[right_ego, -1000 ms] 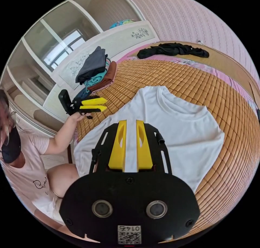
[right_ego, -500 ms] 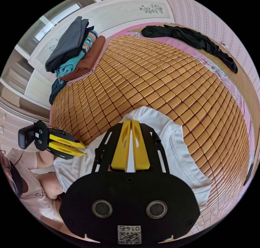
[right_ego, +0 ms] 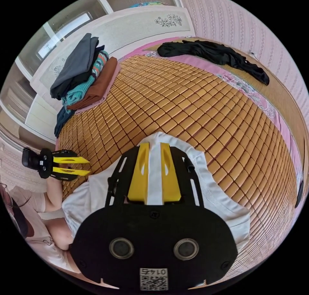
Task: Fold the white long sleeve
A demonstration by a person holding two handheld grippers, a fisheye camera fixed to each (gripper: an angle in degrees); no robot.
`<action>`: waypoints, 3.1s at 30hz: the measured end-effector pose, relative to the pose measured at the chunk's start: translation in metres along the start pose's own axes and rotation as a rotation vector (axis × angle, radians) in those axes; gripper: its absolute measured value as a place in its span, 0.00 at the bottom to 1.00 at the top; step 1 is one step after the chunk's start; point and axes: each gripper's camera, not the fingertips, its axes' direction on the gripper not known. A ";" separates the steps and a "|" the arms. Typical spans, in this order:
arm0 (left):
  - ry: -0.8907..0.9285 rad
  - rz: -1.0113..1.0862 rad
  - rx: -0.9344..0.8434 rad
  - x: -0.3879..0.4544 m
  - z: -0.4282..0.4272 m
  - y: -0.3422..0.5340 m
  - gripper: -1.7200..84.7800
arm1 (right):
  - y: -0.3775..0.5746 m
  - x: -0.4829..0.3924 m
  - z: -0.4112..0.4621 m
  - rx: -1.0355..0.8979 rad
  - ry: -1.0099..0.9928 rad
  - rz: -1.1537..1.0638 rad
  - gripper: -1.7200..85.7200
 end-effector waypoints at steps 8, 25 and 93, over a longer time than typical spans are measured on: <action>0.079 -0.273 0.233 -0.048 -0.015 0.015 0.09 | 0.131 0.065 -0.083 -0.009 0.272 0.233 0.15; 0.155 -0.269 -0.228 -0.063 0.099 -0.111 0.06 | 0.220 0.130 -0.061 0.024 0.091 0.414 0.05; 0.422 -0.034 -0.249 0.168 -0.181 0.141 0.01 | 0.557 -0.018 0.053 0.044 -0.358 0.203 0.02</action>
